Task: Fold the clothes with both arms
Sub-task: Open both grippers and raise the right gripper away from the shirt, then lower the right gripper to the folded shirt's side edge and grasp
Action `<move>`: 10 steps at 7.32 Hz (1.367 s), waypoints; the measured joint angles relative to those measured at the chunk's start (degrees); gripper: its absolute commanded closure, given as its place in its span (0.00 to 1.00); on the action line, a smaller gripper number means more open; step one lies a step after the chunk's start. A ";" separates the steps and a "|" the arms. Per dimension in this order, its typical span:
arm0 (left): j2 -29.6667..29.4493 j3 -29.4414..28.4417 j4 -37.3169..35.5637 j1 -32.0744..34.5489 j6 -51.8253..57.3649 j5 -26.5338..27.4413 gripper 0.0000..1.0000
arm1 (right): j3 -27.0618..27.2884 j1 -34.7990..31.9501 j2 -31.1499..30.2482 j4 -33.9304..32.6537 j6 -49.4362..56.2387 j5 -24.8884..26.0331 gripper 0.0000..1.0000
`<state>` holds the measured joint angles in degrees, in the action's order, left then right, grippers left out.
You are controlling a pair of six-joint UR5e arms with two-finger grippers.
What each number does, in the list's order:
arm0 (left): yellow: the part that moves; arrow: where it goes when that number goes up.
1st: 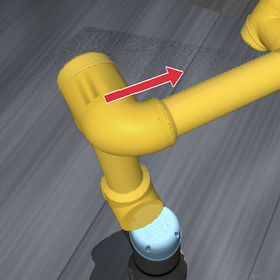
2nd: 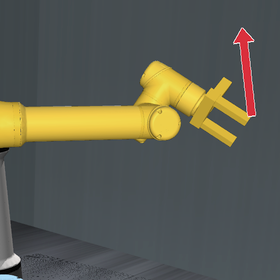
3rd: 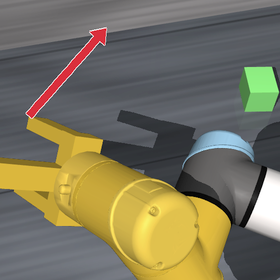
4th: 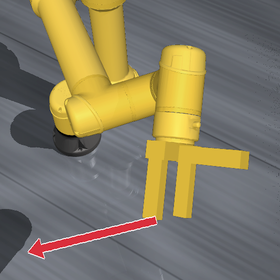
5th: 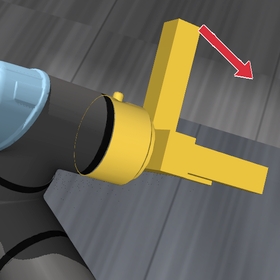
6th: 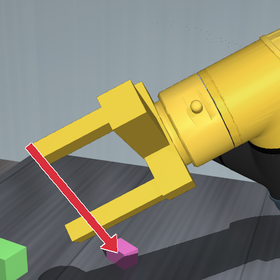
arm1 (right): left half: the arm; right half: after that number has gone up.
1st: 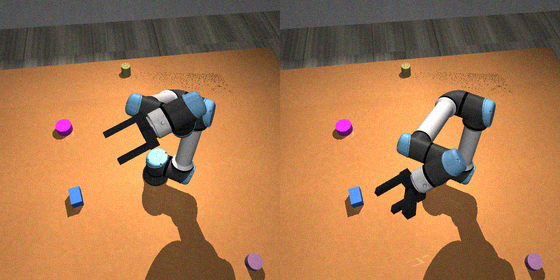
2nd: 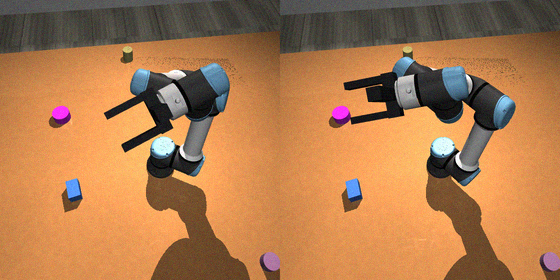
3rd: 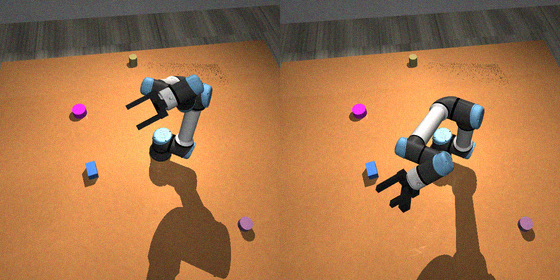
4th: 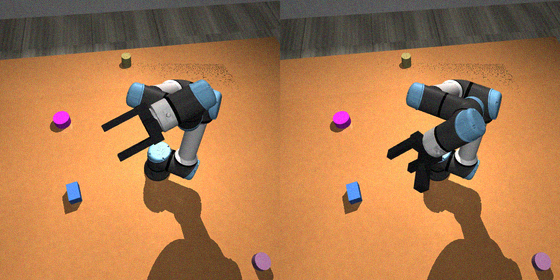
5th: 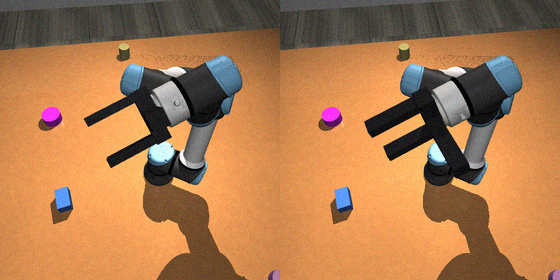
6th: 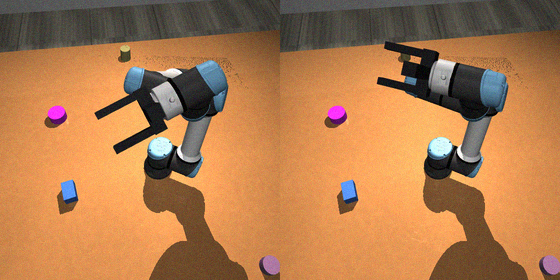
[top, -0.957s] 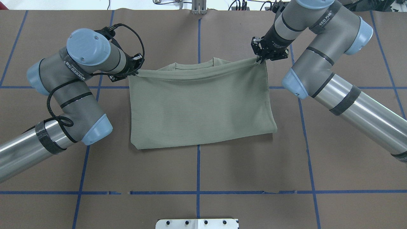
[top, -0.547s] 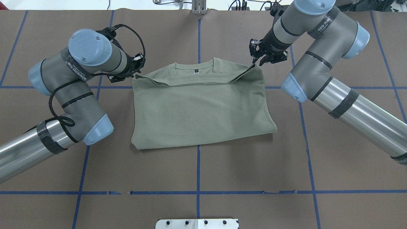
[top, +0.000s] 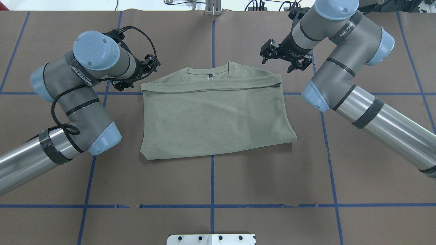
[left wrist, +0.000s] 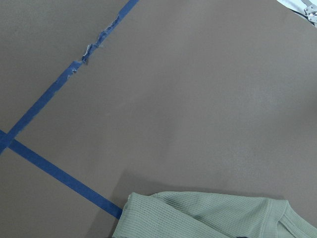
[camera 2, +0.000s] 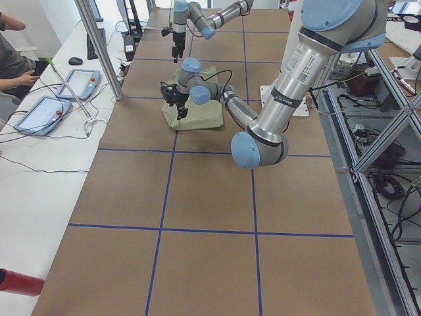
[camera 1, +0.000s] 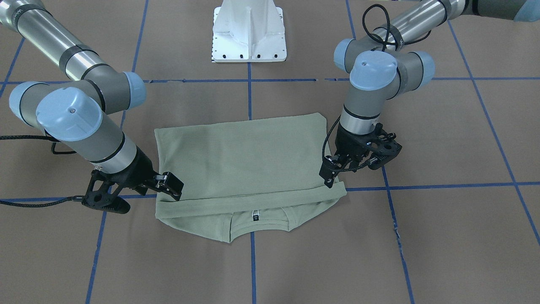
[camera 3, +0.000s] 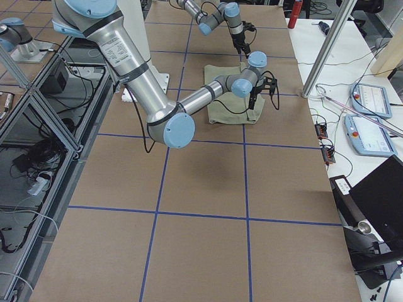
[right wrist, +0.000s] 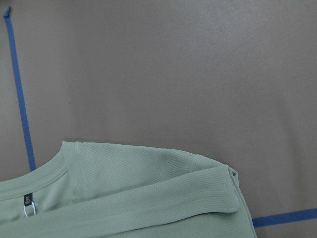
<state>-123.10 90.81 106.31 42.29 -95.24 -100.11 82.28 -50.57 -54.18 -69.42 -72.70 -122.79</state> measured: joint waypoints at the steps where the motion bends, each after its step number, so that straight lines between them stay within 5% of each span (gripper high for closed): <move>1: -0.02 0.31 -0.08 0.03 -0.07 -0.13 0.01 | 4.14 1.25 -3.47 -0.02 -0.34 0.50 0.00; 4: 0.05 1.98 -0.14 0.06 -0.42 -0.12 0.01 | 17.47 7.69 -17.10 -0.15 -2.58 3.38 0.00; 10: 0.09 2.92 -0.22 -0.01 -0.47 0.00 0.01 | 16.42 15.47 -17.94 -0.10 -5.22 9.20 0.02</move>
<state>-123.00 93.73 106.09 42.29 -95.72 -100.11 98.69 -35.10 -72.12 -69.52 -77.92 -113.60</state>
